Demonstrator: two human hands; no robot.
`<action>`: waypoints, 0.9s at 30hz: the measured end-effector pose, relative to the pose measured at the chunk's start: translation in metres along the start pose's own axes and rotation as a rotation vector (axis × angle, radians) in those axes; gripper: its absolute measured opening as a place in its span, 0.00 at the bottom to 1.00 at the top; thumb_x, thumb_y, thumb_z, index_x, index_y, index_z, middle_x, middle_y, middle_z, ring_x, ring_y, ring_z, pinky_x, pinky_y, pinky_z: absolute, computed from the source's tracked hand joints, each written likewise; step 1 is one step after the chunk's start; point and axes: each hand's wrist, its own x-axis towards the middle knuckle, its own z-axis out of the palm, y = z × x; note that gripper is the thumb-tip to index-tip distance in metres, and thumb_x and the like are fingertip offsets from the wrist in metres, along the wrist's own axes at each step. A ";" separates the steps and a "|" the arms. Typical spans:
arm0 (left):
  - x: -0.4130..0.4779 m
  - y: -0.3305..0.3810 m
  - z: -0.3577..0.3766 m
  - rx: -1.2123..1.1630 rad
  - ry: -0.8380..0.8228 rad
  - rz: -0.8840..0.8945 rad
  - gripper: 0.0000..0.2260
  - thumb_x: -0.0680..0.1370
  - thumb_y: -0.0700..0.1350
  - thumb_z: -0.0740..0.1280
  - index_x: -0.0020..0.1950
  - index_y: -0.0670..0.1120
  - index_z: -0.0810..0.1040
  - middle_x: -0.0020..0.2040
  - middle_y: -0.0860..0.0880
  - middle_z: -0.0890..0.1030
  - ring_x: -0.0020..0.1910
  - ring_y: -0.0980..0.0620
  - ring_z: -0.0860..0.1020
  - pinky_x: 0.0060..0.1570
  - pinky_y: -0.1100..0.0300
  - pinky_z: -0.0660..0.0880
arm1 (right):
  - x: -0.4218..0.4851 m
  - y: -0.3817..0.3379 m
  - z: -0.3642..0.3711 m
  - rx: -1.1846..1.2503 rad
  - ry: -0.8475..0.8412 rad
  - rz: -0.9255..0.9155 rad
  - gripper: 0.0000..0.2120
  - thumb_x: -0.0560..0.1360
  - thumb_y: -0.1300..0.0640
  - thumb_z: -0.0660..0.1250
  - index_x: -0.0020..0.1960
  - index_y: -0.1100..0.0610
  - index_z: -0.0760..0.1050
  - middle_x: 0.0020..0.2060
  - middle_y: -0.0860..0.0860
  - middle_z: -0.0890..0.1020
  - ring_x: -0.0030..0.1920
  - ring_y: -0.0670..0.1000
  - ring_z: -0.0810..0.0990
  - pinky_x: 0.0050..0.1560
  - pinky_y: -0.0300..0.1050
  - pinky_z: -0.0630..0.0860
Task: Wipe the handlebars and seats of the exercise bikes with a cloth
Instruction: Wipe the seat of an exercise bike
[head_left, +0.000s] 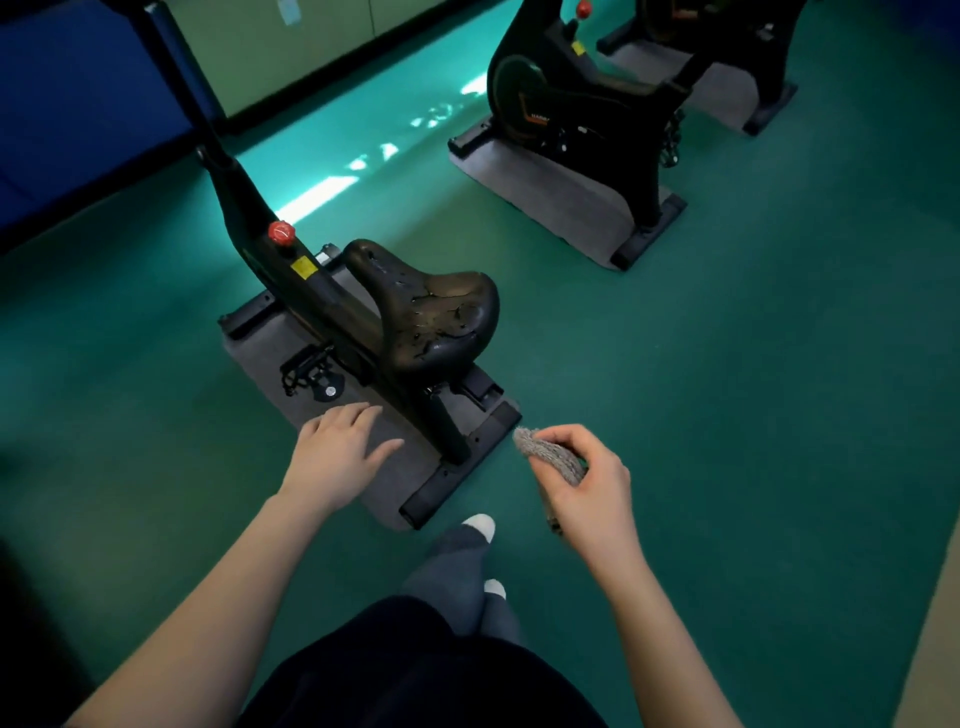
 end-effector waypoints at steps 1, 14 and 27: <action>0.002 0.002 0.000 -0.016 0.007 -0.016 0.28 0.78 0.63 0.54 0.73 0.48 0.63 0.72 0.50 0.66 0.71 0.48 0.63 0.68 0.50 0.61 | 0.006 0.000 -0.001 0.001 -0.012 -0.004 0.14 0.71 0.60 0.72 0.40 0.40 0.76 0.43 0.52 0.81 0.39 0.49 0.78 0.37 0.37 0.72; 0.091 0.008 -0.006 -0.293 0.023 -0.219 0.44 0.70 0.69 0.60 0.77 0.47 0.52 0.73 0.47 0.64 0.70 0.46 0.64 0.65 0.49 0.65 | 0.134 -0.019 0.032 -0.054 -0.128 -0.058 0.11 0.72 0.60 0.70 0.45 0.43 0.77 0.45 0.50 0.81 0.37 0.55 0.77 0.44 0.59 0.79; 0.109 0.021 0.011 -0.546 0.051 -0.338 0.50 0.63 0.66 0.72 0.76 0.45 0.55 0.72 0.50 0.61 0.70 0.50 0.64 0.67 0.50 0.65 | 0.285 -0.044 0.094 -0.243 -0.213 -0.299 0.11 0.73 0.65 0.68 0.54 0.56 0.78 0.52 0.50 0.79 0.57 0.52 0.74 0.61 0.47 0.70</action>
